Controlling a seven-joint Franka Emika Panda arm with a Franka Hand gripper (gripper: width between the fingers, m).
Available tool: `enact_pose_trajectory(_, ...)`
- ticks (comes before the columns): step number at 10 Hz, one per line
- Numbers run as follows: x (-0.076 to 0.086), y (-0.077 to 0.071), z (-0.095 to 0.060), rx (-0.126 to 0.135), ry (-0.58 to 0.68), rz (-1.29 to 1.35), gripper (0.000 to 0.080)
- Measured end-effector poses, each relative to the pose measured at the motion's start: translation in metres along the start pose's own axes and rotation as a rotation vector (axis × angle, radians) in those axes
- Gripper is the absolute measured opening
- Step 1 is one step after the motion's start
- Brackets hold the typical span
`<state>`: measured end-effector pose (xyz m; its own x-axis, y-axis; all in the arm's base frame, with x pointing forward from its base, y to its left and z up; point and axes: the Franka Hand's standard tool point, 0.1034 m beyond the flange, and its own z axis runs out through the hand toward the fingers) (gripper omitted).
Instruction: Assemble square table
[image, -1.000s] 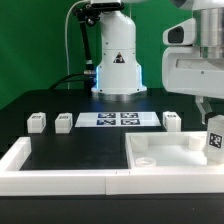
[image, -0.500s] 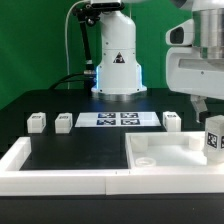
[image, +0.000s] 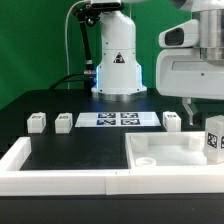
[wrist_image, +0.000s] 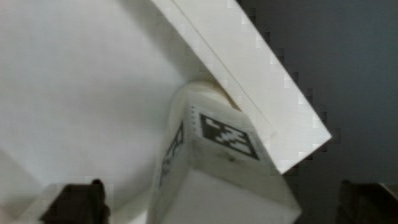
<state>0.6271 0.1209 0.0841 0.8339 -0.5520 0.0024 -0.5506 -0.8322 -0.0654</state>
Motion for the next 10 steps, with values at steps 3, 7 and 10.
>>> enact_pose_trajectory(3, -0.0003, -0.0003, 0.0001, 0.000, 0.000, -0.219, 0.0649)
enact_pose_trajectory(7, 0.0007, 0.0012, 0.0010, -0.002, -0.001, -0.518, 0.0649)
enact_pose_trajectory(10, 0.0008, 0.0015, 0.0010, -0.003, -0.001, -0.705, 0.0649)
